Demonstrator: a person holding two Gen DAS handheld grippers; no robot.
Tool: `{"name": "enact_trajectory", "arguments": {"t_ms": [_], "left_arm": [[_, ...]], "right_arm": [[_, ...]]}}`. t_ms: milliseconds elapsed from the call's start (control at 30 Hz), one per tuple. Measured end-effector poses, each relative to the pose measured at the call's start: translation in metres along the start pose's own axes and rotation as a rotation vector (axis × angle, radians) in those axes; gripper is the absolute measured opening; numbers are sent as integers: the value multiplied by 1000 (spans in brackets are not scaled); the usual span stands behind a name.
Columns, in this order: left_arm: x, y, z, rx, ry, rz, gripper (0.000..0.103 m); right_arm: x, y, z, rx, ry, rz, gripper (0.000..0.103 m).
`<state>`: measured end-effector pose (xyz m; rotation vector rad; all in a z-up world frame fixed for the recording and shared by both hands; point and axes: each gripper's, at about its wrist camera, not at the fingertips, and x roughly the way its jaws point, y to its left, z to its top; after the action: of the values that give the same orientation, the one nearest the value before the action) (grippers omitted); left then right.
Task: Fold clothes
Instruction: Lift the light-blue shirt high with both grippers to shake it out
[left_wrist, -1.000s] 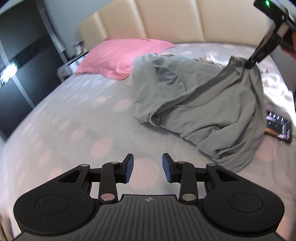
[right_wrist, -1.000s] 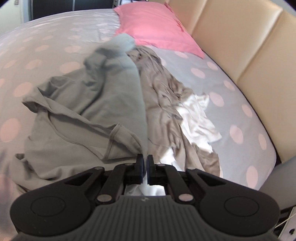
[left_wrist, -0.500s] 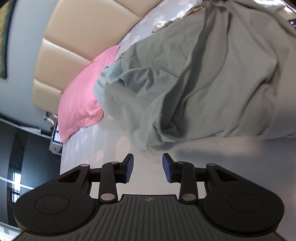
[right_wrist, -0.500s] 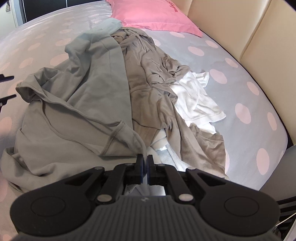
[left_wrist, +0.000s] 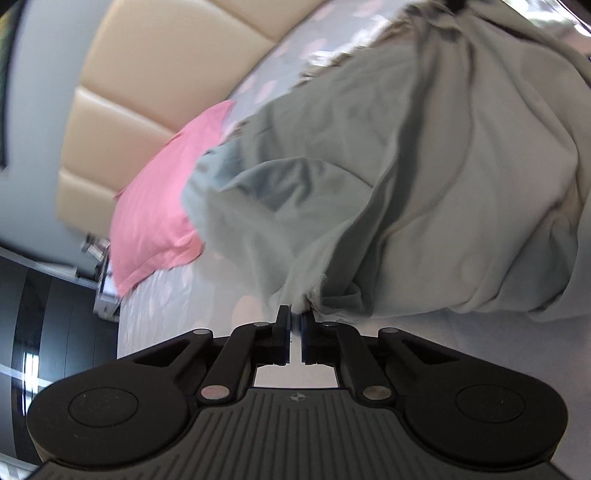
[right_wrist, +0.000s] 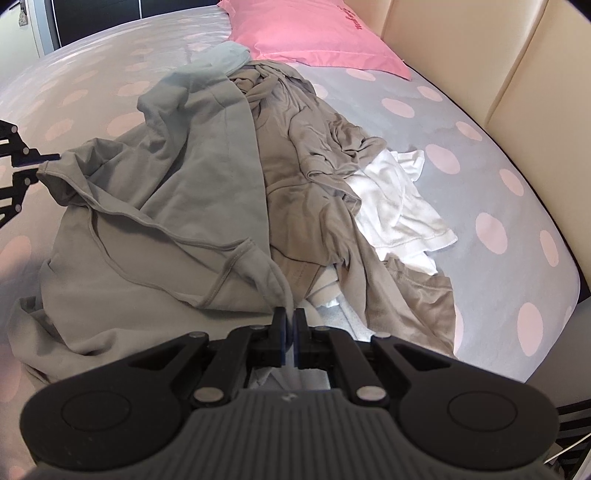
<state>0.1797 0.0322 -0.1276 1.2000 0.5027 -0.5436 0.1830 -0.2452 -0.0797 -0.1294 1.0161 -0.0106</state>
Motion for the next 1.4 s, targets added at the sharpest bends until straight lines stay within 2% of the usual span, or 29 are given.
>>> {"name": "enact_trajectory", "arguments": {"t_ms": [100, 367, 500, 700, 800, 1133, 1400], "left_arm": [[-13, 6, -6, -62, 34, 20, 2], [-75, 35, -32, -218, 113, 141, 2], [-132, 53, -51, -334, 114, 221, 2], [-231, 77, -93, -519, 117, 335, 2], [-281, 89, -105, -602, 101, 401, 2], [-447, 114, -102, -669, -19, 662, 2], [-561, 122, -83, -706, -171, 885, 2]], "right_arm": [[-8, 5, 2, -12, -30, -1, 4], [-52, 44, 7, -113, -206, -6, 4], [-83, 68, 7, -153, -313, 2, 3], [-157, 114, 7, -219, -514, 48, 3], [-202, 139, 9, -267, -608, 64, 3], [-353, 175, 10, -340, -947, 63, 3], [-443, 177, -5, -268, -1198, 40, 3]]}}
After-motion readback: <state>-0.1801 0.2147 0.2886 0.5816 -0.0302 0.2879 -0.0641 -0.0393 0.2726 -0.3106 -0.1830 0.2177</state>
